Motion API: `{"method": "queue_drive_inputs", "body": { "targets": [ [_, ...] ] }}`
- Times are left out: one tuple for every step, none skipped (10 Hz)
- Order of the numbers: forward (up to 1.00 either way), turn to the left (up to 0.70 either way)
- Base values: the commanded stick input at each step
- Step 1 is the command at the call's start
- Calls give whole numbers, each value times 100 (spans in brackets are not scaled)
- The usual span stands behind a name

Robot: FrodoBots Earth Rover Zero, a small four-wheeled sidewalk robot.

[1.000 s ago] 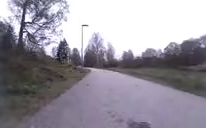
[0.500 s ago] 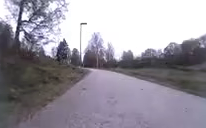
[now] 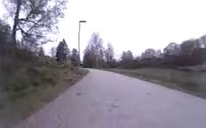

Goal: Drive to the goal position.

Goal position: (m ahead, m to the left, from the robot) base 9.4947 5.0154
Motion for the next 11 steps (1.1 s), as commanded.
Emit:
{"method": "queue_drive_inputs", "body": {
  "targets": [
    [100, 0],
    [100, 0],
    [100, 0],
    [100, 0],
    [100, 0],
    [100, 0],
    [100, 0],
    [100, 0],
    [100, 0],
    [100, 0],
    [100, 0]
  ]
}}
